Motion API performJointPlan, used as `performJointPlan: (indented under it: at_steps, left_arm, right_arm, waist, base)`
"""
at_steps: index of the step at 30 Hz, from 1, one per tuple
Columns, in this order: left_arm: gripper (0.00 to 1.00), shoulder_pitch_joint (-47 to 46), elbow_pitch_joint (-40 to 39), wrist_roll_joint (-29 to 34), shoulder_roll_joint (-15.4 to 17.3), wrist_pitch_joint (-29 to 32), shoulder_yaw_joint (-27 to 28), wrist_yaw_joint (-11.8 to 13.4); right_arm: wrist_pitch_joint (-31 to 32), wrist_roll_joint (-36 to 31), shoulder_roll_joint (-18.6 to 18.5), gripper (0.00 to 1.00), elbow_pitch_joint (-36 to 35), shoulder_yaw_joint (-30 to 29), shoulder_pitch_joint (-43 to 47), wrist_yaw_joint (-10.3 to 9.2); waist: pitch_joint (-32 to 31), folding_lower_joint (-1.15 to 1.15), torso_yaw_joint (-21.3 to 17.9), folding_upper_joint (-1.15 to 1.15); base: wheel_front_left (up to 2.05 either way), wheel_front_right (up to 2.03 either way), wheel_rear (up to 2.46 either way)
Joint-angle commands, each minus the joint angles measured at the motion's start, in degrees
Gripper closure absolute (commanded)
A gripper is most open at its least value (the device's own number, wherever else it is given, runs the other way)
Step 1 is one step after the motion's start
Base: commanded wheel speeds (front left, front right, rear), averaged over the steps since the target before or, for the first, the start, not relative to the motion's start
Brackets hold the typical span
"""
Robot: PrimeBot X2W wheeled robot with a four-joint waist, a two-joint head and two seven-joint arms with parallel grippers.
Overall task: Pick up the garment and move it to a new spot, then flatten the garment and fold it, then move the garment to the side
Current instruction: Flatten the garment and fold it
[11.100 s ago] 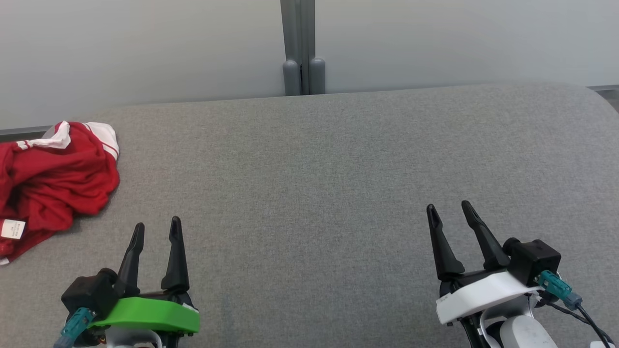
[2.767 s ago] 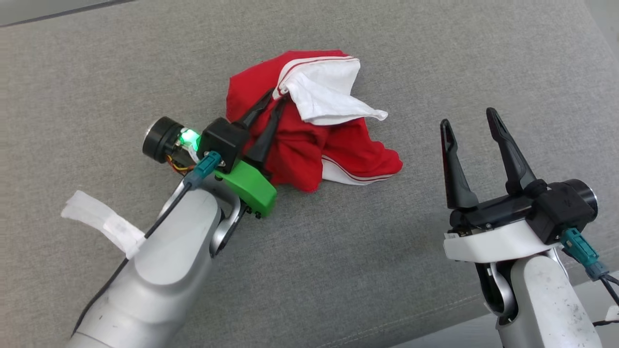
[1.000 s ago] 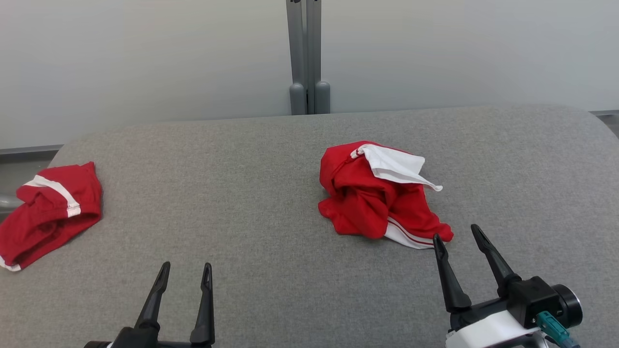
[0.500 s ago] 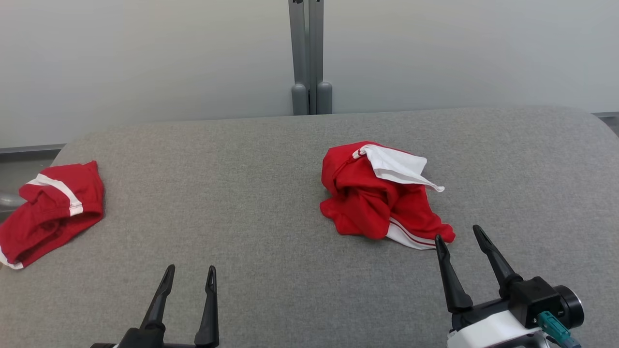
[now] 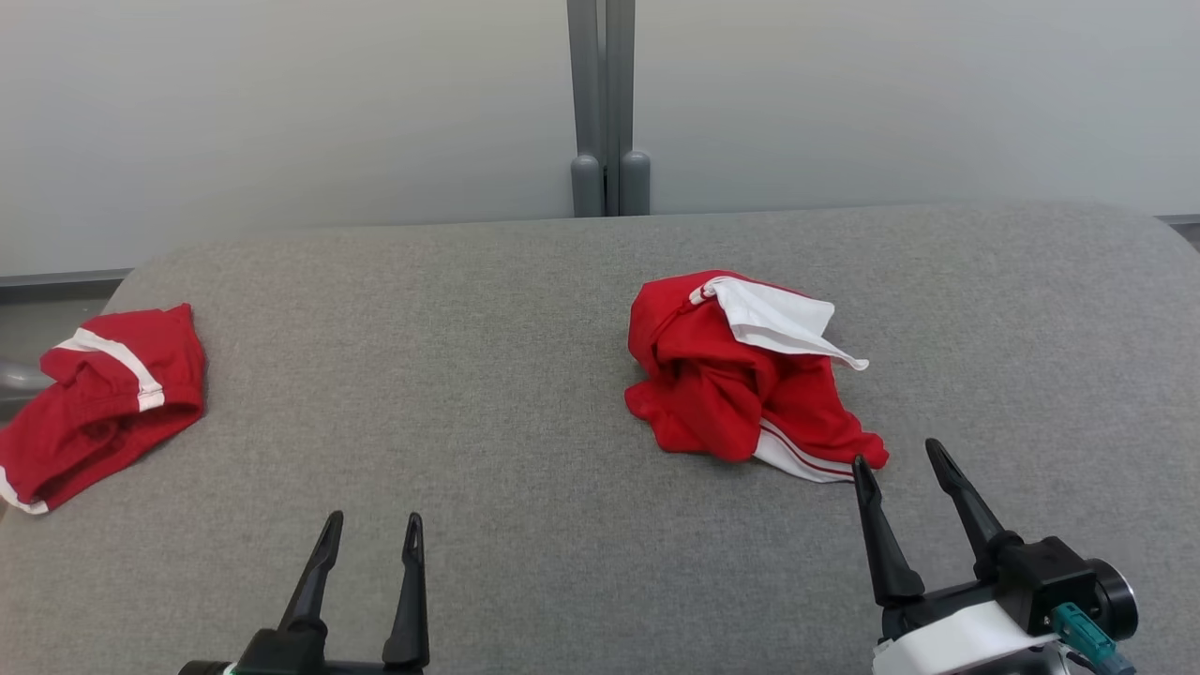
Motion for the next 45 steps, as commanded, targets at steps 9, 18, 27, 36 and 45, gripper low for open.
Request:
performJointPlan:
  at_steps: [9, 18, 27, 36, 45]
  left_arm:
    - [0.00, -8.0, 3.2, 0.4, 0.0, 0.0, -2.9, -0.9]
    - [0.00, -22.9, 14.0, 2.5, 0.2, 0.0, -8.0, -3.7]
    - [0.00, -42.2, 26.8, 3.8, 0.4, 0.0, -14.5, -5.3]
    - [0.00, -52.6, 35.7, 4.4, 1.4, 0.0, -19.4, -5.5]
    - [0.00, -55.9, 36.9, 3.9, 2.5, 0.0, -22.8, -5.5]
  right_arm:
    - [0.0, 0.5, -0.1, 0.00, 1.3, 1.1, -2.1, -0.06]
    - [0.0, -0.2, -0.1, 0.00, -0.1, 1.1, -5.9, -0.06]
    - [0.0, -0.3, -0.1, 0.00, -1.2, 1.1, -10.1, -0.06]
    - [0.0, 0.7, -0.1, 0.00, -1.5, 0.7, -11.6, -0.06]
    - [0.0, 1.1, -0.1, 0.00, -2.0, 0.9, -12.3, -0.06]
  waist:
    - [3.6, 0.00, -1.9, 0.00]
    - [11.8, 0.00, -4.5, 0.00]
    - [19.3, 0.00, -8.2, 0.00]
    - [22.8, 0.00, -10.8, 0.00]
    - [24.1, 0.00, -12.6, 0.00]
  base:
    - [0.00, 0.00, 0.00]
    - [0.00, 0.00, 0.00]
    - [0.00, 0.00, 0.00]
    - [0.00, 0.00, 0.00]
    - [0.00, 0.00, 0.00]
